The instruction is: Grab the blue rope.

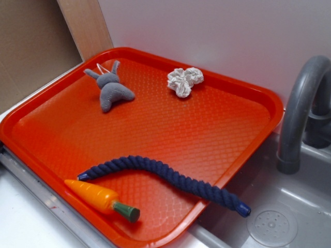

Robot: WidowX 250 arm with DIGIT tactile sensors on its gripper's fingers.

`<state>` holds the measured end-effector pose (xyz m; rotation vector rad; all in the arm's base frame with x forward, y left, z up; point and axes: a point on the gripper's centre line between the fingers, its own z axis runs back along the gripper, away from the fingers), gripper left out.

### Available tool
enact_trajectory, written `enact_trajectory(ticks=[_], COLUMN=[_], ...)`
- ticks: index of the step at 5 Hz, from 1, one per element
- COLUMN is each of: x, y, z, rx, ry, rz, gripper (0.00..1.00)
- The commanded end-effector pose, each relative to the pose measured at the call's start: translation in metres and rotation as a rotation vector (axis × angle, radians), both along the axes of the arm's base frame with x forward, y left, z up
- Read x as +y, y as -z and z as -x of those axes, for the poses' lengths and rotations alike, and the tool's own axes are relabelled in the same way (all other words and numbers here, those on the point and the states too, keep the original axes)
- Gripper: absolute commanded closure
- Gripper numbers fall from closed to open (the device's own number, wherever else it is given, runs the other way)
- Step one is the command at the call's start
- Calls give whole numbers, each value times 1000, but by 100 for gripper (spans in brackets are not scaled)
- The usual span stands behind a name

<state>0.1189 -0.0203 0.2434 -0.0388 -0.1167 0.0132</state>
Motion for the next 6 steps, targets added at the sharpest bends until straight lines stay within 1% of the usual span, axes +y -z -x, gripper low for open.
enact_trajectory(ticks=[1, 2, 3, 4, 5, 6], x=[0, -27, -74, -117, -164, -207], y=[0, -7, -18, -16, -7, 11], z=[0, -13, -35, -46, -59, -64], rx=[0, -51, -140, -234, -291, -315], ry=[0, 102, 317, 567, 819, 1036], rz=[0, 10, -14, -36, -71, -60], gripper=[0, 0, 0, 0, 0, 0])
